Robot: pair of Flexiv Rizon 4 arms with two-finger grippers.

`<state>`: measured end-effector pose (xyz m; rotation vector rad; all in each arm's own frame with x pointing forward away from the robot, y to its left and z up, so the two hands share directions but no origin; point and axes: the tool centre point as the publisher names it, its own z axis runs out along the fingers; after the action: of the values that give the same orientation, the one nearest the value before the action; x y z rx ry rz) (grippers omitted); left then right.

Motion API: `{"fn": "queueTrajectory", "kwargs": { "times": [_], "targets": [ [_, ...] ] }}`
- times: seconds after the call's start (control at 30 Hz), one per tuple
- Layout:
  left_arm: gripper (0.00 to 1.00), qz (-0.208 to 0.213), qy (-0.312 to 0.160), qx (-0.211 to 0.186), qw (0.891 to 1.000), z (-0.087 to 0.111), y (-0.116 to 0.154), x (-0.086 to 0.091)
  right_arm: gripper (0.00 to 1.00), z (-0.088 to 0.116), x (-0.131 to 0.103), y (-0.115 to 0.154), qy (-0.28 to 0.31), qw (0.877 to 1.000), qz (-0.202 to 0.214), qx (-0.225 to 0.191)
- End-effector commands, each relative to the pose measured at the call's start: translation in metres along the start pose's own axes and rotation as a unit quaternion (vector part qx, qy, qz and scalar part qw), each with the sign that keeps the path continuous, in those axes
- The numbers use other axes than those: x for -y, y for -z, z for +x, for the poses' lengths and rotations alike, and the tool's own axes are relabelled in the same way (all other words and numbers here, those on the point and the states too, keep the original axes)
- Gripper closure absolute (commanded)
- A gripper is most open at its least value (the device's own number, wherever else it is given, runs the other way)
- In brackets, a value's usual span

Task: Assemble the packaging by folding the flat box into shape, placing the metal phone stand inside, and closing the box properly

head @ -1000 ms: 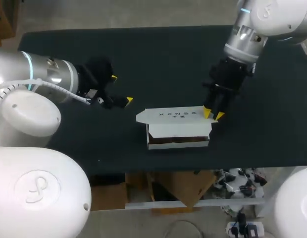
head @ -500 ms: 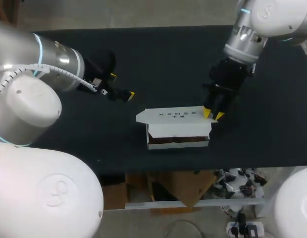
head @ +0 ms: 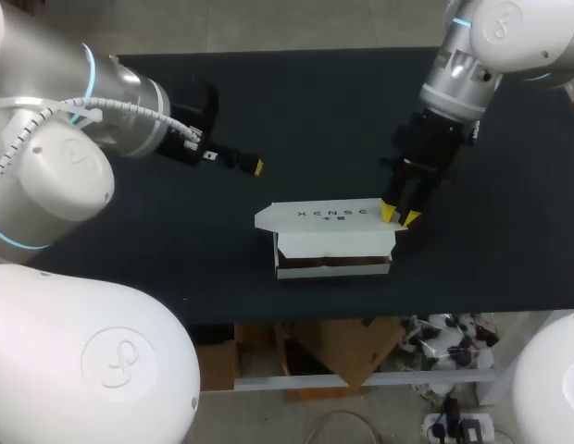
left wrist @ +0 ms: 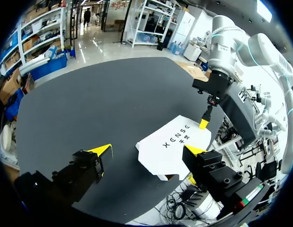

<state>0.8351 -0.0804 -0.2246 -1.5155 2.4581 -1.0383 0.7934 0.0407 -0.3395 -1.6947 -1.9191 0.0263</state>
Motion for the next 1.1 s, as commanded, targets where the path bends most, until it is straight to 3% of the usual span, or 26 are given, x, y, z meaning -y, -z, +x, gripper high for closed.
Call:
{"fn": "queueTrajectory", "kwargs": {
  "times": [0.03,0.27,0.4,0.53,0.63,0.67,0.7,1.1],
  "targets": [
    [0.0,-0.135,0.073,0.032,0.988,0.009,-0.006,0.009,0.67,-0.001,0.001,-0.002,0.0,1.0,-0.003,-0.001],
    [0.0,-0.178,0.166,0.027,0.97,0.006,-0.011,0.013,0.67,-0.001,0.0,-0.004,0.0,1.0,-0.002,-0.002],
    [0.0,-0.21,0.18,0.023,0.961,0.007,-0.016,0.014,0.68,-0.001,0.0,-0.004,0.0,1.0,-0.004,-0.003],
    [0.0,-0.245,0.208,0.021,0.947,0.008,-0.024,0.014,0.68,-0.002,0.0,-0.005,0.001,1.0,-0.004,-0.004],
    [0.0,-0.287,0.234,0.01,0.929,0.007,-0.029,0.014,0.68,-0.002,0.001,-0.006,0.001,1.0,-0.005,-0.005],
    [0.0,-0.293,0.239,0.026,0.925,0.006,-0.03,0.014,0.68,-0.002,0.001,-0.006,0.001,1.0,-0.005,-0.005],
    [0.0,-0.299,0.219,0.054,0.927,0.008,-0.032,0.012,0.68,-0.002,0.001,-0.006,0.001,1.0,-0.006,-0.005],
    [0.0,-0.299,0.219,0.054,0.927,0.008,-0.032,0.012,0.68,-0.004,0.002,-0.004,0.003,1.0,-0.011,-0.01]
  ]
}}
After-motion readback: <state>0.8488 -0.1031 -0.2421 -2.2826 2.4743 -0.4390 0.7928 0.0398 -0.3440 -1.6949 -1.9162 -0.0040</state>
